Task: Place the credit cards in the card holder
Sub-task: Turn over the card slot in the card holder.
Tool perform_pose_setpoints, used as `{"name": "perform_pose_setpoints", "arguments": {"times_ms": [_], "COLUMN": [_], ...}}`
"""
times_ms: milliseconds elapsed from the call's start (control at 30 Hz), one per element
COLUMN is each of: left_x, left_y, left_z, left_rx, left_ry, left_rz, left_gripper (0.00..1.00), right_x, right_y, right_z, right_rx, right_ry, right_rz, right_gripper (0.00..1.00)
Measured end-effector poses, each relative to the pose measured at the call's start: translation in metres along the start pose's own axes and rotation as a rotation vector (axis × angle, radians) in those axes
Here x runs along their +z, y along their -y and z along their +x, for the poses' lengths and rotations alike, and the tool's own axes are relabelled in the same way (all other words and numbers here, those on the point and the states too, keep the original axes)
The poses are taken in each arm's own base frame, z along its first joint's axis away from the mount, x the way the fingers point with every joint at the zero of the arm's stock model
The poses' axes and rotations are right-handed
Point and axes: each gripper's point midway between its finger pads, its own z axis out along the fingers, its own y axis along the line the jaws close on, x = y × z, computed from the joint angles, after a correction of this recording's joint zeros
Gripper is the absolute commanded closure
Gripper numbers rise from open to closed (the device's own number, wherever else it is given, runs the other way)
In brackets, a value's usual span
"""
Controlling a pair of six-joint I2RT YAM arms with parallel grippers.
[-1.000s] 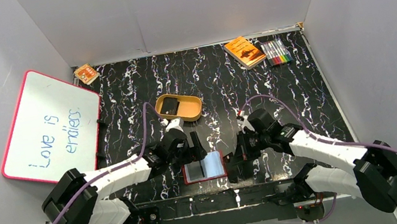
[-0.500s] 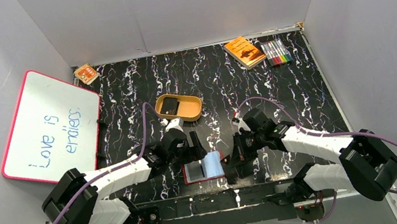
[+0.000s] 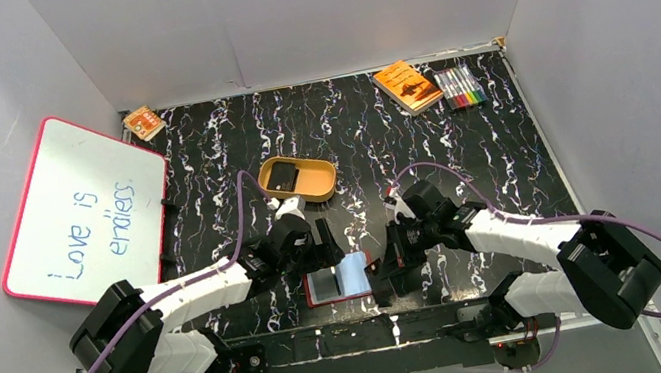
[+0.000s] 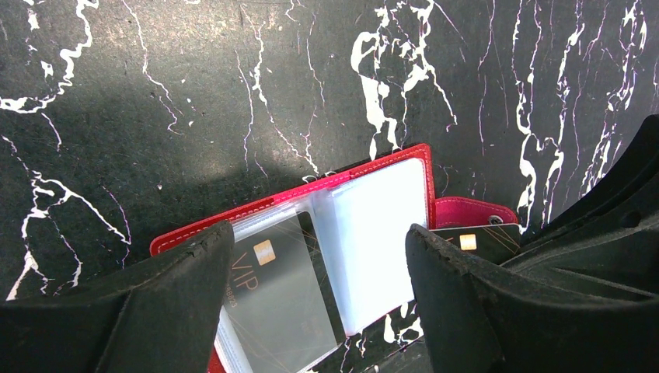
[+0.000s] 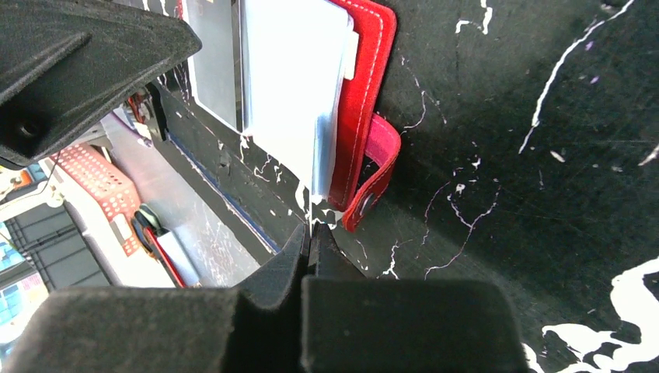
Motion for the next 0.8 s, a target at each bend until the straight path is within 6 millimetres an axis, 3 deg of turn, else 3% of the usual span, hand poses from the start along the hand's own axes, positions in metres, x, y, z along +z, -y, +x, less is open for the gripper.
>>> {"name": "perform_pose_setpoints", "arguments": {"times_ms": [567, 800], "left_x": [0.0, 0.0001], "left_y": [-0.0003, -0.0004], "left_z": [0.0002, 0.0003], "left_rx": [0.0, 0.0], "left_ry": [0.0, 0.0], "left_rz": [-0.001, -0.001], "left_gripper": [0.23, 0.23], "right_x": [0.0033, 0.0057], "right_y": [0.0078, 0.0016], "right_z": [0.0059, 0.005], "right_rx": [0.016, 0.006], "right_ry": [-0.021, -0.032], "right_rz": [0.018, -0.022], "right_gripper": [1.0, 1.0]}}
